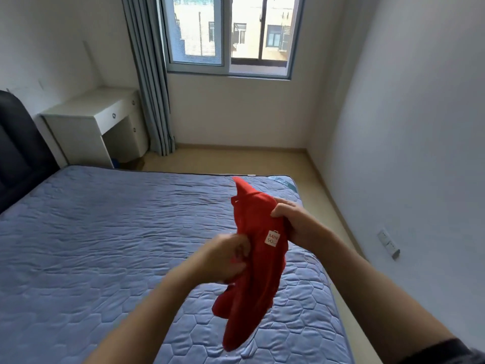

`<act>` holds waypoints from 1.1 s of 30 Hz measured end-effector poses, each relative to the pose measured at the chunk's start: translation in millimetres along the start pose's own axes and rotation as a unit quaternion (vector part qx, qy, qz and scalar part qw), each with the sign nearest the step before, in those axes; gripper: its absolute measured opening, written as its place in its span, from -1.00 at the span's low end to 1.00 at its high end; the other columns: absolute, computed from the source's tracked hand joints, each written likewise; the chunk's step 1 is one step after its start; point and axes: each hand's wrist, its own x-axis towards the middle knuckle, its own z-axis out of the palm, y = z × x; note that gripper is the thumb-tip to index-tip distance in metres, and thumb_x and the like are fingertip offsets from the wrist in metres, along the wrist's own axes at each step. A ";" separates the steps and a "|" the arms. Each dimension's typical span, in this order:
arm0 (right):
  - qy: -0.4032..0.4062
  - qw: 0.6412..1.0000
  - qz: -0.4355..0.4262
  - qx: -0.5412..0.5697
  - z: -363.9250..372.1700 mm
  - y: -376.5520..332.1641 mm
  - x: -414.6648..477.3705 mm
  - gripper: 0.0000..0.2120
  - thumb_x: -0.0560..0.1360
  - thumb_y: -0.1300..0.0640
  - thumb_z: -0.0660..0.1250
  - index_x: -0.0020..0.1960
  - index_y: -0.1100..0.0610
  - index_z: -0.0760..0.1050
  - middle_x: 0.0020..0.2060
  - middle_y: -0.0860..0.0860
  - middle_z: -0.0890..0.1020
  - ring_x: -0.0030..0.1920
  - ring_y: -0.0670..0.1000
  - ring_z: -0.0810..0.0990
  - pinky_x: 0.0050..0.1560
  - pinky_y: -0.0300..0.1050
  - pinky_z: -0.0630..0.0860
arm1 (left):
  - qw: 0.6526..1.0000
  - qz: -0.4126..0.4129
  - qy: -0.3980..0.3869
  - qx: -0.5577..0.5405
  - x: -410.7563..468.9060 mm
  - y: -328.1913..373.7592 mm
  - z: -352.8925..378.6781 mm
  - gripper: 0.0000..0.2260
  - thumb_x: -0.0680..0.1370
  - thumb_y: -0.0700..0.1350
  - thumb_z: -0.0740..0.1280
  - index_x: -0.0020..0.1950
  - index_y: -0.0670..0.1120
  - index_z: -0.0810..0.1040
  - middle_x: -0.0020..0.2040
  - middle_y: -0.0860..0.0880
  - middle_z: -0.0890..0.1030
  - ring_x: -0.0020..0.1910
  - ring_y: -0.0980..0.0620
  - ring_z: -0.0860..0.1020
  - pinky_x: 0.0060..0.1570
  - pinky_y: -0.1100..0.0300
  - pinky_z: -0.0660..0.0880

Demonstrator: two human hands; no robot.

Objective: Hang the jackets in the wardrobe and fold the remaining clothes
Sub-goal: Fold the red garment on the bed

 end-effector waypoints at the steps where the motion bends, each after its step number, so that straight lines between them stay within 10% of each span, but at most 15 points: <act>1: 0.000 1.000 -0.015 -0.001 -2.7 -5.6 -4.1 -0.68 0.23 0.36 0.19 -0.12 0.19 0.61 -0.35 0.07 0.60 -0.38 -0.05 0.56 -0.35 -0.27 0.52 | 0.998 -0.039 0.000 -0.055 2.9 -6.1 -4.4 -0.79 0.35 -0.31 0.29 -0.22 0.02 0.49 -0.29 0.00 0.59 -0.32 0.14 0.53 -0.27 0.16 0.50; 5: 0.001 0.998 -0.055 -0.036 -7.1 -26.4 -20.2 -0.78 0.12 0.41 0.16 -0.29 0.18 0.33 -0.47 0.02 0.41 -0.46 -0.07 0.37 -0.47 -0.27 0.34 | 0.976 -0.127 0.135 -0.115 35.5 -24.8 -31.1 -0.56 0.38 -0.44 0.34 0.12 -0.01 0.42 0.06 0.03 0.51 0.04 0.09 0.50 0.05 0.13 0.47; 8: -0.027 0.996 -0.085 -0.016 -6.0 -43.8 -30.5 -0.69 0.11 0.48 0.08 -0.28 0.12 0.18 -0.48 -0.02 0.32 -0.50 -0.12 0.30 -0.53 -0.32 0.25 | 0.980 -0.108 -0.028 -0.165 66.5 -14.4 -24.9 -0.44 0.41 -0.45 0.36 0.35 -0.13 0.35 0.13 0.07 0.44 0.14 0.13 0.40 0.08 0.52 0.35; 15: 0.002 0.988 -0.148 -0.035 -32.7 -94.0 -66.0 -0.57 0.23 0.59 -0.02 -0.13 0.13 0.28 -0.43 -0.03 0.47 -0.46 -0.10 0.44 -0.47 -0.30 0.40 | 0.947 -0.098 -0.243 -0.185 93.6 -5.1 16.3 -0.80 0.51 -0.35 0.31 -0.20 -0.06 0.56 -0.36 0.18 0.49 -0.35 0.22 0.40 -0.31 0.35 0.35; 20: 0.088 0.936 -0.028 -0.341 -82.0 -108.5 -94.3 -0.65 0.48 0.48 0.19 0.09 0.08 0.42 -0.25 0.01 0.59 -0.32 -0.06 0.55 -0.38 -0.23 0.47 | 0.935 -0.193 -0.021 -0.296 97.8 -12.2 -13.8 -0.86 0.58 -0.26 0.28 -0.07 -0.11 0.62 -0.24 0.03 0.66 -0.23 0.07 0.58 -0.18 0.24 0.51; 22: 0.094 0.868 0.038 -0.486 -86.3 -97.3 -92.6 -0.71 0.46 0.36 0.31 0.12 0.08 0.49 -0.16 0.03 0.66 -0.22 -0.03 0.61 -0.26 -0.14 0.54 | 0.987 -0.145 0.013 -0.071 108.2 -9.2 -28.1 -0.83 0.61 -0.14 0.26 0.02 -0.11 0.65 -0.09 -0.12 0.68 -0.06 -0.11 0.61 -0.06 0.08 0.49; 25: 0.167 0.795 -0.017 -0.583 -82.1 -75.9 -84.0 -0.84 0.44 0.30 0.32 -0.04 0.16 0.62 -0.19 0.10 0.69 -0.23 -0.05 0.59 -0.11 -0.09 0.52 | 0.968 -0.089 0.095 0.215 112.2 3.9 -49.8 -0.77 0.61 0.00 0.21 0.02 -0.06 0.62 -0.07 -0.22 0.66 -0.07 -0.28 0.60 -0.22 0.06 0.44; 33: 0.101 0.824 -0.049 -0.556 -54.3 -68.0 -76.2 -0.86 0.49 0.30 0.28 -0.05 0.23 0.61 -0.21 0.18 0.66 -0.24 -0.06 0.53 -0.11 0.03 0.53 | 0.979 -0.171 0.046 -0.101 111.4 16.4 -90.6 -0.75 0.63 -0.14 0.14 -0.18 -0.05 0.54 -0.49 -0.04 0.46 -0.63 0.04 0.42 -0.69 0.28 0.30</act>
